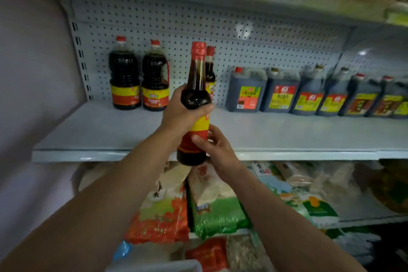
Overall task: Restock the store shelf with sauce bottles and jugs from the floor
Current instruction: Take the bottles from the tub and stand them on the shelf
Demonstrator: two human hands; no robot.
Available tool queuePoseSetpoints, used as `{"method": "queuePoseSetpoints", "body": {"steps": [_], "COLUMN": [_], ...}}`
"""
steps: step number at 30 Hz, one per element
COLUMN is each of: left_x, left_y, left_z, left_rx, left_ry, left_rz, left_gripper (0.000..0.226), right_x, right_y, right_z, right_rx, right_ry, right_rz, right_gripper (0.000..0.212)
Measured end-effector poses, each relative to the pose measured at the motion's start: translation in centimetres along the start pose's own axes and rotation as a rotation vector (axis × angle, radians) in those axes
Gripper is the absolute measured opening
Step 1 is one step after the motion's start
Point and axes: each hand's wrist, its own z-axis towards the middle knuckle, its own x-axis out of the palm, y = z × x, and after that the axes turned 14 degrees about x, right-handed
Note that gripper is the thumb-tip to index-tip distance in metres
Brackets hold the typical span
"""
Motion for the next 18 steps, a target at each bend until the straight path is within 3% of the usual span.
{"method": "queuePoseSetpoints", "body": {"steps": [4, 6, 9, 13, 15, 18], "left_x": [1.3, 2.9, 4.8, 6.7, 7.9, 9.4], "left_y": [1.5, 3.2, 5.2, 7.4, 8.9, 10.9], "left_z": [3.8, 5.3, 7.3, 9.3, 10.0, 11.3], "left_rx": [-0.096, -0.120, -0.151, -0.197, -0.228, -0.135], "left_ry": [0.094, 0.123, 0.155, 0.384, 0.367, 0.332], "left_rz": [-0.185, -0.213, -0.173, 0.051, 0.099, 0.212], "left_gripper": [0.067, 0.051, 0.059, 0.076, 0.086, 0.086], "right_x": [-4.9, -6.7, -8.5, -10.4, -11.0, -12.7], "right_y": [3.2, 4.1, 4.3, 3.9, 3.5, 2.7], "right_z": [3.8, 5.7, 9.1, 13.0, 14.1, 15.5], "right_rx": [0.021, 0.027, -0.019, -0.074, -0.093, -0.091], "right_ry": [0.318, 0.361, 0.195, -0.083, -0.135, -0.135], "right_rz": [-0.016, 0.026, -0.020, -0.084, -0.148, -0.130], "right_gripper": [0.063, 0.066, 0.060, 0.074, 0.079, 0.076]}}
